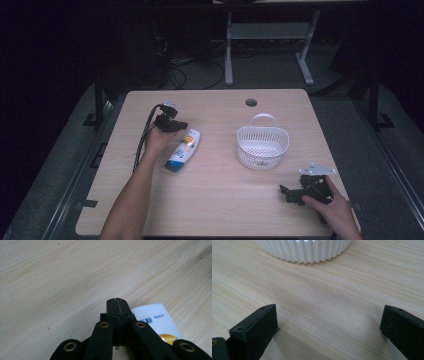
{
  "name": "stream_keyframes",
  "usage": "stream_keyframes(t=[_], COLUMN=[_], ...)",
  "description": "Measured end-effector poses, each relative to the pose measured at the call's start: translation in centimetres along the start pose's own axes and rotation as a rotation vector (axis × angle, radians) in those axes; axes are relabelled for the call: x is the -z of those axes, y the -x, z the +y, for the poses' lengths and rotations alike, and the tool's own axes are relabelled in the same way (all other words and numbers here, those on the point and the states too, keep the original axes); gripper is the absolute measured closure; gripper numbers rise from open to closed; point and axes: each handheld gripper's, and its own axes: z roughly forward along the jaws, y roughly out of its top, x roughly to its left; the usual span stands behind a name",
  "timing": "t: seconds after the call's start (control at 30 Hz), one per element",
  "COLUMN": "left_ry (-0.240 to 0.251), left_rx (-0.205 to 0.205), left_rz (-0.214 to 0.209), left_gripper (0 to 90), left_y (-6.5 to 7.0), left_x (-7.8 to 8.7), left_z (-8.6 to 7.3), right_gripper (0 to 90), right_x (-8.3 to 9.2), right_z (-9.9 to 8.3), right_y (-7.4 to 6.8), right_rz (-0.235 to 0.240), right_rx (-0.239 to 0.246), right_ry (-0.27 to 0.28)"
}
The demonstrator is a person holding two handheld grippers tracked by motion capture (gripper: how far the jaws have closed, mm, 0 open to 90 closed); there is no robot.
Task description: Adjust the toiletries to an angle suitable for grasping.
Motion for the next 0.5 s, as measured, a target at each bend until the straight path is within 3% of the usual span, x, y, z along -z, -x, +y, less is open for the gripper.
stream_keyframes(t=[0.5], left_ry=[-0.032], left_rx=[-0.025], left_rz=[-0.05], left_gripper=[90.0], left_y=[1.1], left_x=[-1.4], left_z=[0.1], right_gripper=[0.9], right_x=[0.0], right_z=[0.0], right_y=[0.0], right_rz=[-0.002], right_rx=[0.002], right_ry=[0.0])
